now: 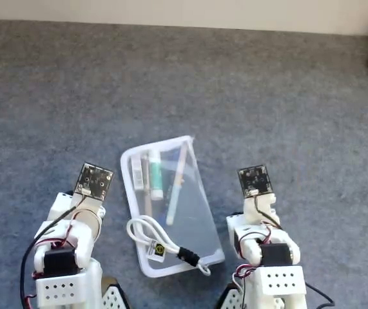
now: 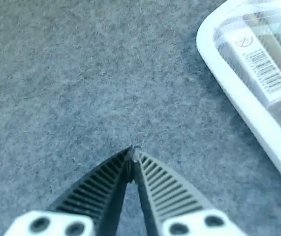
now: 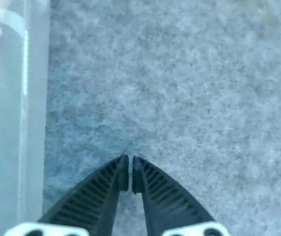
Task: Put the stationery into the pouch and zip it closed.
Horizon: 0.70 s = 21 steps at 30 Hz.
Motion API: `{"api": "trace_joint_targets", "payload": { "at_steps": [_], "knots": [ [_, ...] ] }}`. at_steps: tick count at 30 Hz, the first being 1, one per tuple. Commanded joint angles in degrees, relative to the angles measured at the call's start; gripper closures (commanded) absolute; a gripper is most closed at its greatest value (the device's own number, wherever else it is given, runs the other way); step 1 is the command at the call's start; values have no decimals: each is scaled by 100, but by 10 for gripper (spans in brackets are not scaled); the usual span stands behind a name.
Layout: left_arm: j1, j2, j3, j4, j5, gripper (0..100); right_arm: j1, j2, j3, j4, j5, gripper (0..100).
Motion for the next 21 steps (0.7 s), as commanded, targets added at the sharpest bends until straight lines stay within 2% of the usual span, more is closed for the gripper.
{"api": "trace_joint_targets", "payload": {
  "at_steps": [1,7,12,21],
  "knots": [
    [-145,-84,-101,0,-53,995,75,-31,435,-66,26,992],
    [-330,-84,-189,44,-44,995,75,-31,453,-66,0,993],
    [-321,-84,-215,53,-35,995,84,-31,444,-92,-668,993],
    [-312,-84,-409,299,-35,995,84,-31,435,-57,-712,993]
  ]
}}
